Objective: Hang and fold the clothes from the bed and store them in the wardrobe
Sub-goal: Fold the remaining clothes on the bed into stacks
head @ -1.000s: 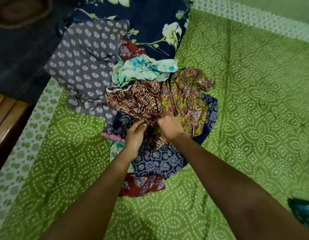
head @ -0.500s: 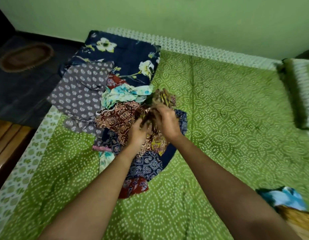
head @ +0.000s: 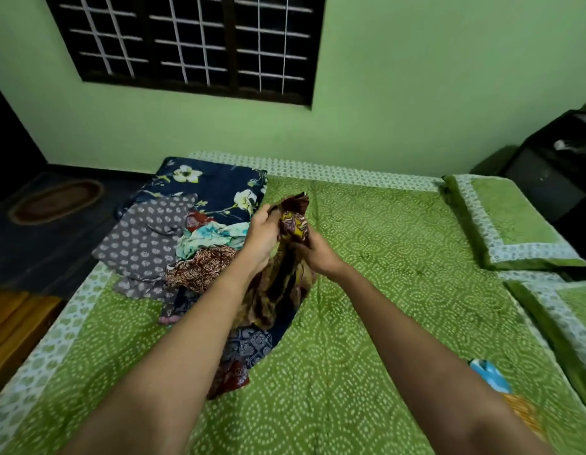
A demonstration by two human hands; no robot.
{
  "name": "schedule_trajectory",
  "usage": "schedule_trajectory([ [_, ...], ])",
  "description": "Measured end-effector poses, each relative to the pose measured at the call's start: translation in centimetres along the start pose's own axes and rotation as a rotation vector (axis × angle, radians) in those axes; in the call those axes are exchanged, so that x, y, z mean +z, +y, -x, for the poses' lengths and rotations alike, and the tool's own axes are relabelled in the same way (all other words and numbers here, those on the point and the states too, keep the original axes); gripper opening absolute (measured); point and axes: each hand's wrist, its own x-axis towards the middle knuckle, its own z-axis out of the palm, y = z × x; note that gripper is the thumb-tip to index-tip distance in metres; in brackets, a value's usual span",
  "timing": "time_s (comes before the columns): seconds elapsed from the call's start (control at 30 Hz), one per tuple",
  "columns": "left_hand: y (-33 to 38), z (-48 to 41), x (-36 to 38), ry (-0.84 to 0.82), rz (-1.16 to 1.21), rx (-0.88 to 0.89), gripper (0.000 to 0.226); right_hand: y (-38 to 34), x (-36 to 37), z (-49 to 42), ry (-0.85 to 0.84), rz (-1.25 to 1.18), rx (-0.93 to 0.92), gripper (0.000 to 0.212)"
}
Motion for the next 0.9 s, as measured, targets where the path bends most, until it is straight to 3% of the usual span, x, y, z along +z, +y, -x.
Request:
schedule_trajectory([
  [0.07,1.4,1.0,0.5,-0.05,0.052,0.04,0.055,-1.2,-2.0,0.8,0.085,0.163,0.042,0.023],
  [0.13,1.7,2.4,0.6,-0.092,0.074,0.089,0.079,-3.0,-4.3,1.8,0.135,0.066,0.116,0.023],
  [0.23,1.9,5.9,0.8,-0.242,-0.193,0.052,0.106,-6.6,-7.1,3.6,0.109,-0.444,0.199,0.029],
  [0.33,1.1,8.0,1.1,-0.42,-0.667,-0.013,0.09,-9.2,-9.9,3.8,0.147,-0.988,0.11,0.031],
  [0.37,0.8,7.9,1.3,-0.403,-0.731,-0.014,0.087,-9.7,-10.6,3.9,0.159,-1.135,0.078,0.028],
  [0.4,0.8,7.8,1.4,-0.366,-0.734,-0.024,0.1,-9.6,-11.0,3.5,0.183,-1.196,0.068,0.022],
  [0.47,0.9,5.6,1.3,-0.304,-0.684,-0.016,0.127,-9.1,-11.8,3.4,0.164,-1.078,0.078,0.013],
  [0.5,1.0,4.4,1.4,-0.288,-0.646,0.024,0.121,-8.4,-11.9,3.7,0.122,-0.884,0.119,0.035],
  [0.57,3.9,5.4,2.1,-0.256,-0.516,0.049,0.089,-7.1,-11.6,4.6,-0.067,-0.431,0.243,0.076],
  [0.63,6.9,7.1,3.3,-0.207,-0.298,0.113,0.038,-6.2,-10.3,5.7,-0.293,-0.162,0.264,0.06],
  [0.67,7.9,7.2,3.7,-0.197,-0.198,0.139,0.019,-5.5,-9.6,5.7,-0.337,-0.152,0.236,0.043],
  [0.73,8.8,6.7,4.0,-0.145,-0.048,0.15,0.013,-5.7,-8.9,5.7,-0.254,-0.332,0.224,0.013],
  [0.77,8.7,6.8,3.9,-0.134,0.032,0.138,0.015,-6.2,-9.2,5.4,-0.18,-0.386,0.22,0.016],
  [0.83,7.8,7.5,3.2,-0.177,0.168,0.074,0.032,-7.7,-10.5,4.8,-0.08,-0.46,0.205,0.025],
  [0.9,6.0,8.7,2.3,-0.316,0.19,-0.047,0.065,-9.8,-11.9,4.7,-0.055,-0.636,0.186,0.018],
])
